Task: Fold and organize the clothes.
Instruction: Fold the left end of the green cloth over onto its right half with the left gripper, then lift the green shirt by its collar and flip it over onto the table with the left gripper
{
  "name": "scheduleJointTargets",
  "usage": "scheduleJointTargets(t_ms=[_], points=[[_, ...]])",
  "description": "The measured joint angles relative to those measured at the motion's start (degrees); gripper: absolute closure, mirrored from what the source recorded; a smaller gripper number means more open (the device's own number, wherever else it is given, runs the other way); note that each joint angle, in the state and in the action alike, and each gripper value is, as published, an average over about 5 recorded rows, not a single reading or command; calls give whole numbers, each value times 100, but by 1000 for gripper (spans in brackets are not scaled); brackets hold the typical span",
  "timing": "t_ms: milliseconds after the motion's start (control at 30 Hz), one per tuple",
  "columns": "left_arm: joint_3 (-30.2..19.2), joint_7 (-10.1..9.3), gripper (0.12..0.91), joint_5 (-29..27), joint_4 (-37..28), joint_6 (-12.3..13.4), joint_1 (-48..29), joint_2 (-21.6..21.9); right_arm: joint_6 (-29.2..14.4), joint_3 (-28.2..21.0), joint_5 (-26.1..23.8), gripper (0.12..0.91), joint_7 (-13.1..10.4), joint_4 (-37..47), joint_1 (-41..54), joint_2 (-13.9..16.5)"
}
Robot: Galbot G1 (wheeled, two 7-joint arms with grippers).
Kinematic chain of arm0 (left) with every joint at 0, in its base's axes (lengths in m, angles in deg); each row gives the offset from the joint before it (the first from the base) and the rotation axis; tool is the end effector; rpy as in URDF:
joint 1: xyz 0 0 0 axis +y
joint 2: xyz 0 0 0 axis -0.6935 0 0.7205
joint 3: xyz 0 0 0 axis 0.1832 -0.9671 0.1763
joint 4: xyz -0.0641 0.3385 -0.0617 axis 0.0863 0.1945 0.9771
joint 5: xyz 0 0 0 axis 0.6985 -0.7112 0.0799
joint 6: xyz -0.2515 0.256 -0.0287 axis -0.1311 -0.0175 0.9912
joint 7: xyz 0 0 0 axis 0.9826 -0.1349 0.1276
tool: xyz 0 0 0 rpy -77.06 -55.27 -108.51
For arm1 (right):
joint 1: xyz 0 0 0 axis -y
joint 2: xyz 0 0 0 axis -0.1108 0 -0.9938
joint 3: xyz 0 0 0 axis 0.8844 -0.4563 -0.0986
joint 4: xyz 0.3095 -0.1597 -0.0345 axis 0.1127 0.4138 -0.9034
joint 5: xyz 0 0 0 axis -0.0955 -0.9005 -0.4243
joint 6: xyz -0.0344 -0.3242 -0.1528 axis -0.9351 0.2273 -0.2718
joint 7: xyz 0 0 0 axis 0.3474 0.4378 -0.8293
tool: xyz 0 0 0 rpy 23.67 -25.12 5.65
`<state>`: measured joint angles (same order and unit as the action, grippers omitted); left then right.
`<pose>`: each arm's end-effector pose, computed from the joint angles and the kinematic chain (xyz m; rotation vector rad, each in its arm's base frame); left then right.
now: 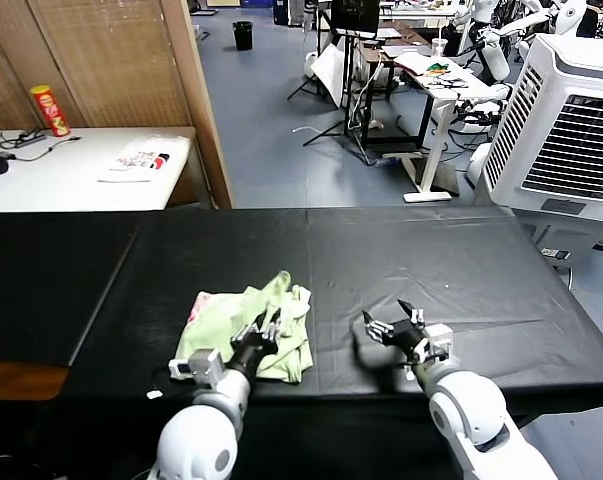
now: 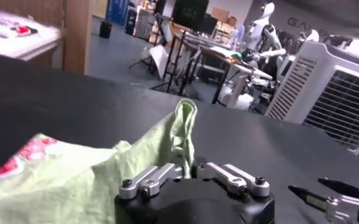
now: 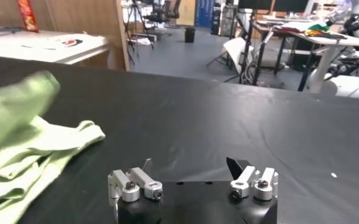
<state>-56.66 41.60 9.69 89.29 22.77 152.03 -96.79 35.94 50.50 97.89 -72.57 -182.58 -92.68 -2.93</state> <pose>0.2236 -0.0640 -0.2449 -0.2792 -2.7109 0.4231 0.2842 -0.0219 -0.2600 0.4072 -2.7198 0.1147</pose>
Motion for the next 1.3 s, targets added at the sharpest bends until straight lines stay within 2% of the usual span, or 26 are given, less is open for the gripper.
scheduleJointTargets(t_ms=[133, 233, 367, 600, 733, 933, 1067, 1300], points=[[19, 22, 335, 108, 97, 24, 98, -83, -97, -171, 25, 227, 216, 30, 107, 13], [136, 81, 249, 99, 248, 100, 199, -46, -167, -387, 40, 227, 380, 86, 246, 3], [453, 141, 234, -193, 341, 337, 348, 142, -204, -800, 2, 227, 455, 240, 560, -108], [1153, 136, 232, -452, 258, 632, 628, 499, -200, -1475, -237, 227, 296, 843, 1203, -545], [1433, 142, 232, -544, 173, 749, 787, 513, -188, -1628, -468, 227, 154, 1201, 1389, -795], [1666, 179, 232, -560, 53, 840, 886, 493, -249, -1602, -1030, 227, -62, 1549, 1430, -1024], [1797, 345, 232, -454, -45, 928, 871, 481, -452, -1513, -933, 227, 5, 1516, 1382, -1065], [2025, 842, 232, 123, -307, 1279, 812, 480, -632, -1318, -422, 227, 132, 972, 1184, -911]])
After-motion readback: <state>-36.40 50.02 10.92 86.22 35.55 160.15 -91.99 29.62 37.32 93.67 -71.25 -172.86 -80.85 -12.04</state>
